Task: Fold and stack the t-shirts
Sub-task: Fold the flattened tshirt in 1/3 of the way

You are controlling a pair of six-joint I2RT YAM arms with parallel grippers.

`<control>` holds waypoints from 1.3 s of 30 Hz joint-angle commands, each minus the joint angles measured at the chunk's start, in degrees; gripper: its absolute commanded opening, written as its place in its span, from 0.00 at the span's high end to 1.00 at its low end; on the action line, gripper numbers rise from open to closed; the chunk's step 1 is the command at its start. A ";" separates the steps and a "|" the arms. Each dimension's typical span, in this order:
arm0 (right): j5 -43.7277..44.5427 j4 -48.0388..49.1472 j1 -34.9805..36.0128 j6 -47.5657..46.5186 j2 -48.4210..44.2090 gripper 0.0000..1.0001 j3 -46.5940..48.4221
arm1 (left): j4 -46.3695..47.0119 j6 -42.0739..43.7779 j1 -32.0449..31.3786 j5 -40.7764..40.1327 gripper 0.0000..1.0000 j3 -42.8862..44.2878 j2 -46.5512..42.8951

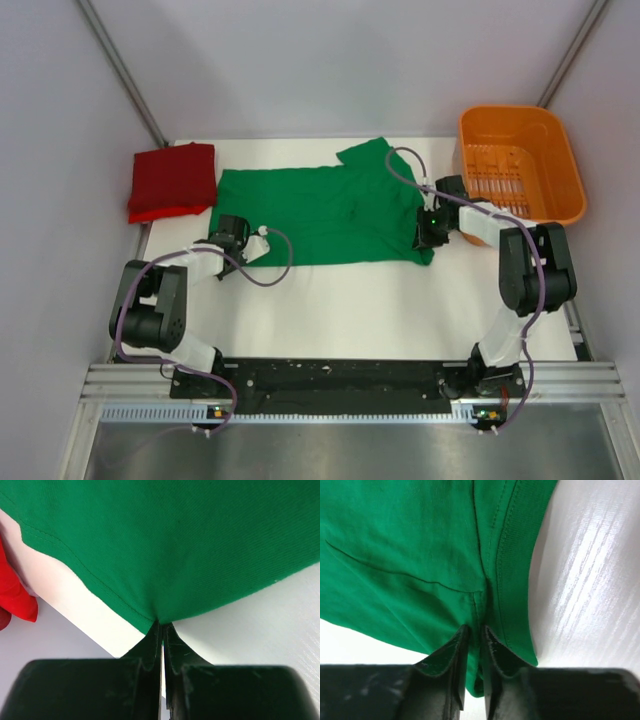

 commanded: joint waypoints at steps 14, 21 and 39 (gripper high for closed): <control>4.18 4.39 -1.78 -2.16 -3.06 1.00 1.71 | 0.65 0.68 0.23 -1.49 1.00 -0.17 2.33; 10.75 3.60 -1.70 -4.44 -1.57 1.00 2.77 | 1.00 1.47 0.23 -1.58 1.00 -0.96 1.71; 16.04 -0.97 1.47 -1.91 -7.27 0.47 1.46 | -1.55 0.86 0.23 1.23 1.00 0.44 0.04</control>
